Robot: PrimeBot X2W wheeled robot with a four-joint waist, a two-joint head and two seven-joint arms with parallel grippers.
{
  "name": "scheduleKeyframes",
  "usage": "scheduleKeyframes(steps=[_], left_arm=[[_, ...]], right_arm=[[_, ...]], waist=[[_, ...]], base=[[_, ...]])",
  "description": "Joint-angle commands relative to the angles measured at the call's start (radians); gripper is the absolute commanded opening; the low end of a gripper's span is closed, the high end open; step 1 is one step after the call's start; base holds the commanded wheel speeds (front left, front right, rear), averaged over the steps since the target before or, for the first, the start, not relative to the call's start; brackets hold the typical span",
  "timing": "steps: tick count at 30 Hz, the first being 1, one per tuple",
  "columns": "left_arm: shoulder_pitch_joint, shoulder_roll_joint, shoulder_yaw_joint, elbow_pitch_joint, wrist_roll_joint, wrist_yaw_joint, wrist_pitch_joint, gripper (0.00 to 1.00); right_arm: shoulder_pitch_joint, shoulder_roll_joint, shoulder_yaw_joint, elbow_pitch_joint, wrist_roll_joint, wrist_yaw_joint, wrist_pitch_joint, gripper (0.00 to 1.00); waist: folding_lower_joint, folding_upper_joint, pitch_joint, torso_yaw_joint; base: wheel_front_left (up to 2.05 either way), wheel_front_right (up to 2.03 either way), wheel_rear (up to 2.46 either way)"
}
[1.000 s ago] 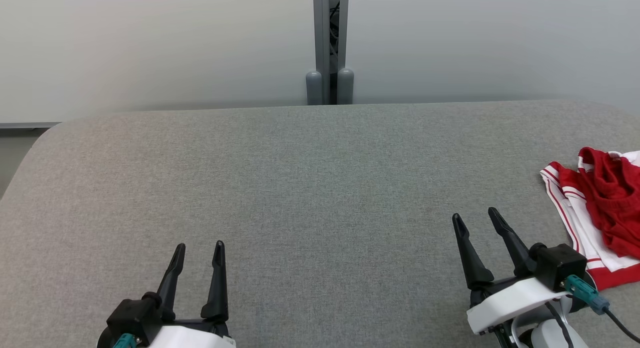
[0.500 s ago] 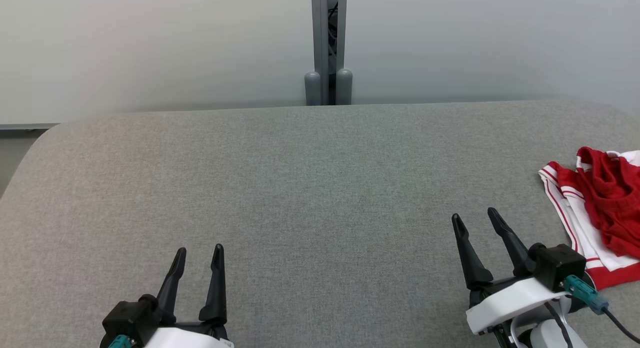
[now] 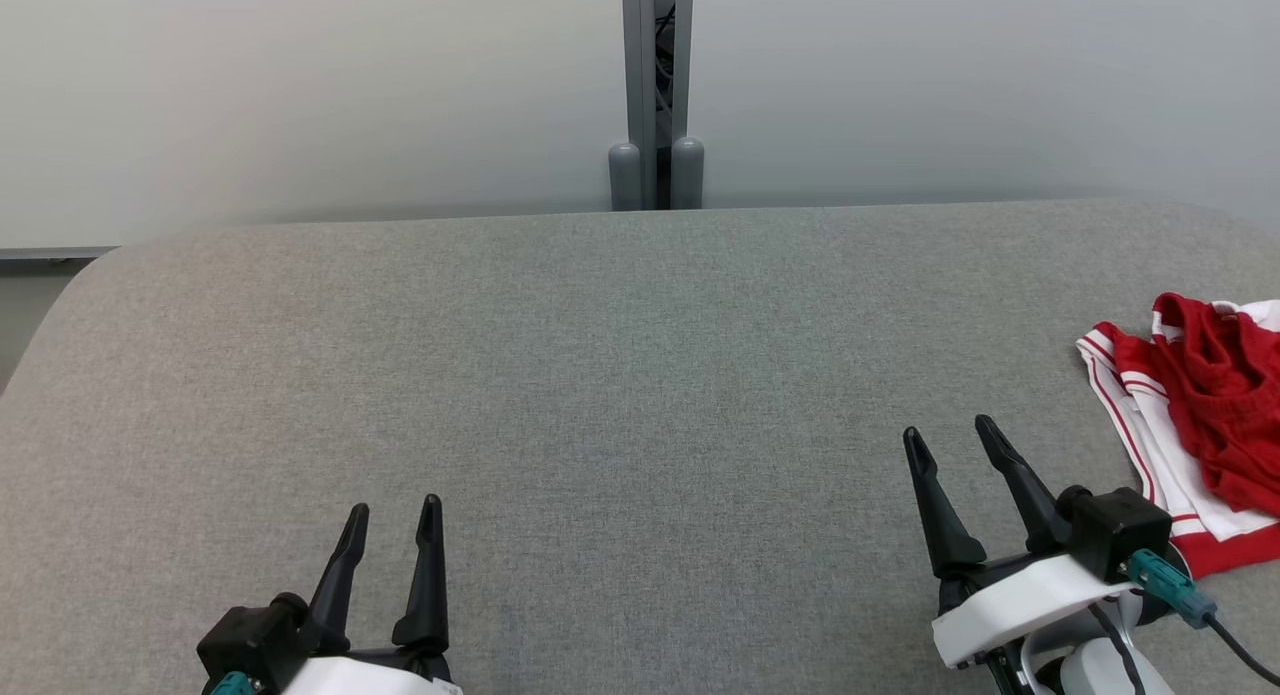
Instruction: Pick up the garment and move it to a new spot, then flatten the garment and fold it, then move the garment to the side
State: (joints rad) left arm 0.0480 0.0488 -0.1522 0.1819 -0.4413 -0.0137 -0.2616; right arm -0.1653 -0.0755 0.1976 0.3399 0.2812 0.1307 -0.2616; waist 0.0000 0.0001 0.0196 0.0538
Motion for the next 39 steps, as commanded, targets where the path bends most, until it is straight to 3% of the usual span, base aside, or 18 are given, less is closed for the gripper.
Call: scheduleKeyframes(steps=[1,23,24,28,39], left_arm=[[-0.006,0.004,0.004,0.003,-0.007,-0.003,-0.003,1.0],[-0.005,0.004,0.008,0.015,-0.039,0.0,-0.003,1.0],[0.0,0.0,0.004,0.015,-0.042,0.0,0.0,0.0],[0.018,-0.003,-0.001,0.05,-0.049,0.0,0.007,0.0],[-0.028,-0.002,-0.025,0.065,-0.229,-0.017,0.025,0.0]], right_arm=[[-0.006,-0.005,-0.004,0.003,-0.001,0.0,-0.005,1.0],[-0.008,-0.011,0.012,0.014,0.011,0.0,-0.005,1.0],[-0.008,-0.003,0.009,0.014,0.011,0.0,0.0,0.0],[0.024,0.007,0.007,0.044,0.017,0.0,0.008,0.0],[0.049,0.003,-0.094,0.007,0.223,0.0,0.093,0.0]], waist=[[0.0,-0.0001,0.001,0.0],[0.0,-0.0001,-0.004,0.001],[0.0,-0.0001,-0.004,0.001],[0.0,-0.0001,-0.004,0.001],[0.0,-0.0001,-0.005,-0.004]], base=[[0.0,0.0,0.0],[0.0,0.0,0.0],[0.0,0.0,0.0],[0.0,0.0,0.0],[0.0,0.0,0.0]])
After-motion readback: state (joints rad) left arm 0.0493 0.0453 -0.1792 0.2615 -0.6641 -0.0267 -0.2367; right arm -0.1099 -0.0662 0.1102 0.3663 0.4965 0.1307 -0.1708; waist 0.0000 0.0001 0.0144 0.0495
